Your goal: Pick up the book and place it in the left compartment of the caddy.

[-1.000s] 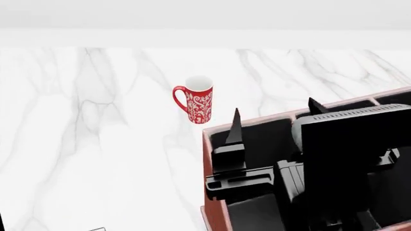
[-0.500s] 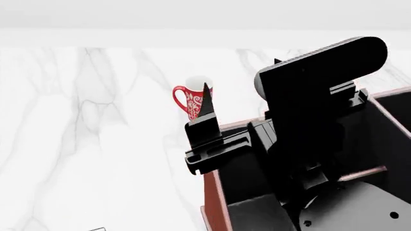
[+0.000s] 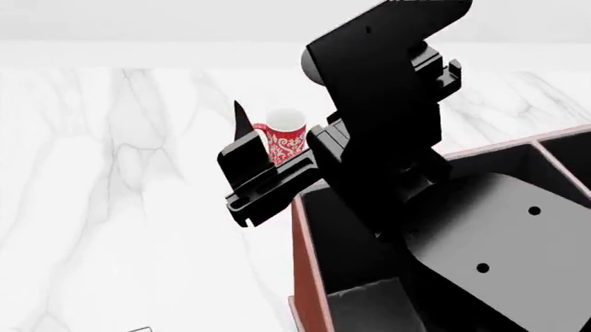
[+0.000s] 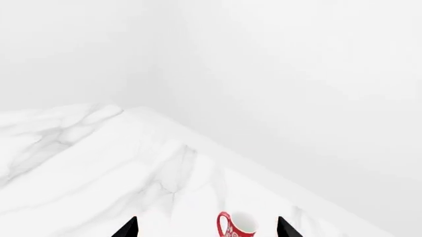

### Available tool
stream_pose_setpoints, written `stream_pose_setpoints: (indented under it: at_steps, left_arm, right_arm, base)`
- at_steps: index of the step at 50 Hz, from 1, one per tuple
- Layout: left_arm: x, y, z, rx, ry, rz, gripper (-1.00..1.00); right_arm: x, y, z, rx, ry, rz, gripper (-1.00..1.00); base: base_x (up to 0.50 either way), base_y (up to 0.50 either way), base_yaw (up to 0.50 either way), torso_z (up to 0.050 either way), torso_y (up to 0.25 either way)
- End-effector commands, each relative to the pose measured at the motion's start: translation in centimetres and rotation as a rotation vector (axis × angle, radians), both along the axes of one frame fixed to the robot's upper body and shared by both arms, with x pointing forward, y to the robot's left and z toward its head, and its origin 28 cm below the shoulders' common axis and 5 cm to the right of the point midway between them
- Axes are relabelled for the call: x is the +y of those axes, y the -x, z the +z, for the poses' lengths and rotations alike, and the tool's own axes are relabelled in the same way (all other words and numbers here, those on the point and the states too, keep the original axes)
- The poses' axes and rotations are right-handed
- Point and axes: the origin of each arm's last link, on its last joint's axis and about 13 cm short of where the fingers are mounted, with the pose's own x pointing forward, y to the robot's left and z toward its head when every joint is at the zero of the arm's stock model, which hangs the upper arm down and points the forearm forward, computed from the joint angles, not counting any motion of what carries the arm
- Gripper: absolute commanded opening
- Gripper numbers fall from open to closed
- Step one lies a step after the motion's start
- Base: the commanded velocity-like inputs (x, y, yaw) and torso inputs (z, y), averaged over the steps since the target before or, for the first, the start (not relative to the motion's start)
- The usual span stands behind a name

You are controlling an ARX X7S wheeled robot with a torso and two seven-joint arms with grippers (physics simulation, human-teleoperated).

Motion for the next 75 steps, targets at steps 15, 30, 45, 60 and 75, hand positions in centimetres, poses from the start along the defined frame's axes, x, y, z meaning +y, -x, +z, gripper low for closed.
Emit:
stream_pose_setpoints:
  at_steps: [15,30,45,60,75]
  left_arm:
    - [0.3,0.0,0.1,-0.004,-0.004,-0.002,1.0]
    - [0.2,0.1,0.1,-0.004,-0.009,-0.006,1.0]
    - [0.3,0.1,0.1,-0.005,-0.003,-0.005,1.0]
    - [0.3,0.0,0.1,-0.004,-0.005,-0.006,1.0]
    - [0.3,0.0,0.1,-0.005,-0.007,-0.008,1.0]
  right_arm:
    - [1.9,-1.4,0.7,0.1,0.13,0.236,1.0]
    - [3.0,-2.2,-0.6,0.154,0.232,0.356,1.0]
    - [4.1,-3.4,-2.0,0.266,0.282,0.503,1.0]
    - [4.1,-3.9,-2.6,0.333,0.279,0.619,1.0]
    - [4.0,-5.2,-2.3,0.367,0.274,0.676,1.0]
  base:
    - [0.0,0.0,0.0,0.0,0.0]
    - [0.0,0.0,0.0,0.0,0.0]
    - [0.0,0.0,0.0,0.0,0.0]
    - [0.0,0.0,0.0,0.0,0.0]
    - [0.0,0.0,0.0,0.0,0.0]
